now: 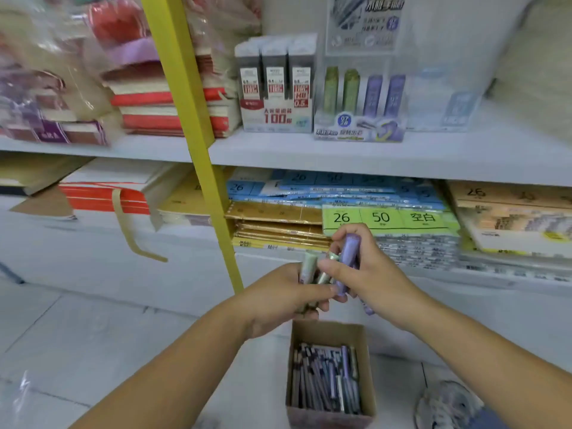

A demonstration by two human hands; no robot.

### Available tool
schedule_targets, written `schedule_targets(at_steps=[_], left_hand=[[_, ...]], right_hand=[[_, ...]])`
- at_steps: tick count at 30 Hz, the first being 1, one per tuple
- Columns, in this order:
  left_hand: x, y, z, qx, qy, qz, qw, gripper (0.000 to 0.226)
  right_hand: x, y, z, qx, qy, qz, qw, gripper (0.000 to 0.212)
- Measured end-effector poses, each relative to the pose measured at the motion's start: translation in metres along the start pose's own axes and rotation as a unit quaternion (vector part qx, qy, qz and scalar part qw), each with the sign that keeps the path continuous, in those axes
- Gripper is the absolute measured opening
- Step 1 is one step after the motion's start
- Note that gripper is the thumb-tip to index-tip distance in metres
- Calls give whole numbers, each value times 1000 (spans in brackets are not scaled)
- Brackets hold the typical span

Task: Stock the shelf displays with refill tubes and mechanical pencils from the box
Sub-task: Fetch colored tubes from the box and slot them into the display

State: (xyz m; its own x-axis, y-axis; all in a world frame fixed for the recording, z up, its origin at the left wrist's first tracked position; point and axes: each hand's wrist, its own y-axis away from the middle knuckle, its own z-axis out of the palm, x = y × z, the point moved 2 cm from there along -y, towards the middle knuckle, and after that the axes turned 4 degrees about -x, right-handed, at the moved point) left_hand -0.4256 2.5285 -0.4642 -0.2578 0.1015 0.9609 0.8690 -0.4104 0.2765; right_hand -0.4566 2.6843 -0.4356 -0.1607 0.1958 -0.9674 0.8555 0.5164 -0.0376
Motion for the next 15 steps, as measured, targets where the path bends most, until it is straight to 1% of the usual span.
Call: schedule_targets(at_steps=[2,5,8,11,13,15], left_hand=[[27,2,0,37,-6,32,999,32],[66,4,-1,59,-37,73,995,28],[99,5,-4,60,-69,97,991,29],[115,7,-11,47,-65,115,990,16],[113,5,-16,34,-50,124,990,19],[107,1,-18,28,-10,126,992,24]], right_hand=[[-28,-3,-7,15,2,-31,999,20],[-61,-10,-19,30,17,-56,998,8],[-87,-19,-36,17,59,-88,994,9],[-104,-25,-57,45,106,-134,984,18],[-106,-27,-67,62,123,-163,977,20],[-102,-27,-69,60,99,-168,979,20]])
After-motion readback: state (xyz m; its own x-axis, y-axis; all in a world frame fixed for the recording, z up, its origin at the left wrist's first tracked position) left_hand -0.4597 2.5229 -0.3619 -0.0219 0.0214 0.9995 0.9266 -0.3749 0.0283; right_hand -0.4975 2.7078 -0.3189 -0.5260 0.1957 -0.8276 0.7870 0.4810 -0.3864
